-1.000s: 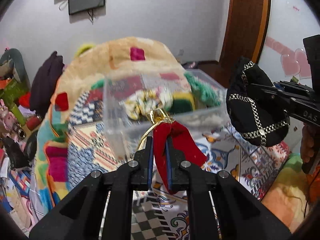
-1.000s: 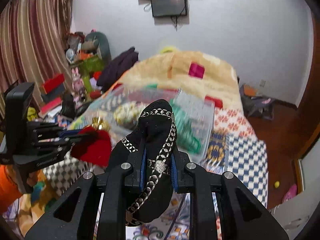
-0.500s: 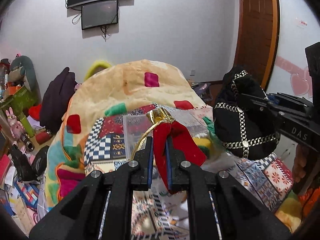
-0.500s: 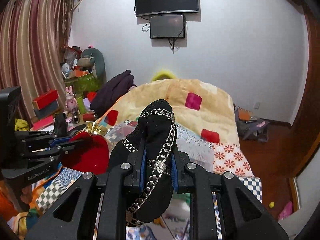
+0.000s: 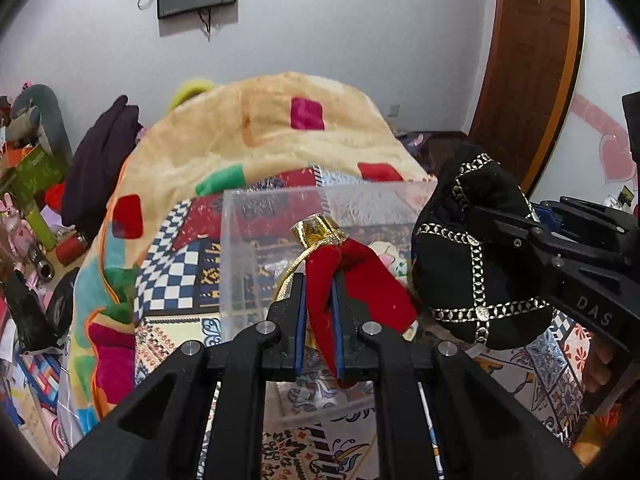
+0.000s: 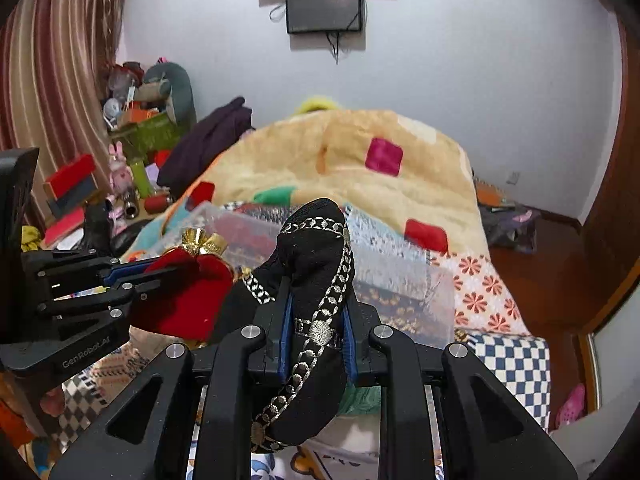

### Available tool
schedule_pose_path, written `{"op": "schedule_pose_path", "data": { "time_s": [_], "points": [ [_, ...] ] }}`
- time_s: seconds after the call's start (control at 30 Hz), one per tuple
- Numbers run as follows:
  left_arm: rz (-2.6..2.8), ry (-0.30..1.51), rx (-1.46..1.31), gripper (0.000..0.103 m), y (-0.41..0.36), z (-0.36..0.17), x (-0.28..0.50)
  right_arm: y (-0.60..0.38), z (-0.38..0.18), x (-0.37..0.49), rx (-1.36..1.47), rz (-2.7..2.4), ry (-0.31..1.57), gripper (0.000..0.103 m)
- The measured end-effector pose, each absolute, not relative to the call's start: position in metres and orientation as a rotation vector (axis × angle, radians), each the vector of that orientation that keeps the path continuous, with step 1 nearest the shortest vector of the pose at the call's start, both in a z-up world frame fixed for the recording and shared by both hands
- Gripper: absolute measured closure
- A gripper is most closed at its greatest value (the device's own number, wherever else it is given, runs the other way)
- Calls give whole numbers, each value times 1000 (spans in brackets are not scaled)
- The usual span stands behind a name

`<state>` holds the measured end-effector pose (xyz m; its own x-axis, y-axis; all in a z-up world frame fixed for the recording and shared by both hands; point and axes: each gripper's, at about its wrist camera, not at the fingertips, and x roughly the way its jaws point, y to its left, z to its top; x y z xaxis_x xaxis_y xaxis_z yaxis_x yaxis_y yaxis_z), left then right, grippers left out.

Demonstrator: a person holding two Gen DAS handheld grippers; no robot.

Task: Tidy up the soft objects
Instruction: 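Place the red pouch and black cap into the box, opening both grippers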

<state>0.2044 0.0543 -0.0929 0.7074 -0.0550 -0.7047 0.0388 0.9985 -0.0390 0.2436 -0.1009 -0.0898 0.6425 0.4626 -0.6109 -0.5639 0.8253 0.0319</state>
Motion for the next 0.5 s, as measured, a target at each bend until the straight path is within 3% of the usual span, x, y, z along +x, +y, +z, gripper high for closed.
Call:
{"op": "schedule_pose_path", "data": {
  "time_s": [0.13, 0.2, 0.23, 0.27, 0.33, 0.4, 0.5],
  "points": [
    [-49, 800, -1, 92, 51, -99, 206, -98, -95, 247, -182, 593, 673, 83],
    [-51, 810, 6, 87, 50, -100, 205, -96, -98, 247, -203, 589, 678, 80],
    [-54, 815, 3, 80, 49, -100, 205, -94, -98, 247, -213, 585, 679, 80],
    [-59, 819, -3, 72, 49, -100, 204, -93, -99, 246, -226, 578, 680, 77],
    [-69, 820, -14, 67, 49, -99, 201, -94, -100, 246, -237, 574, 689, 67],
    [-73, 809, -5, 64, 47, -97, 195, -96, -98, 244, -234, 584, 691, 55],
    [-75, 791, 4, 59, 46, -92, 186, -102, -92, 239, -231, 595, 685, 48]
  ]
}}
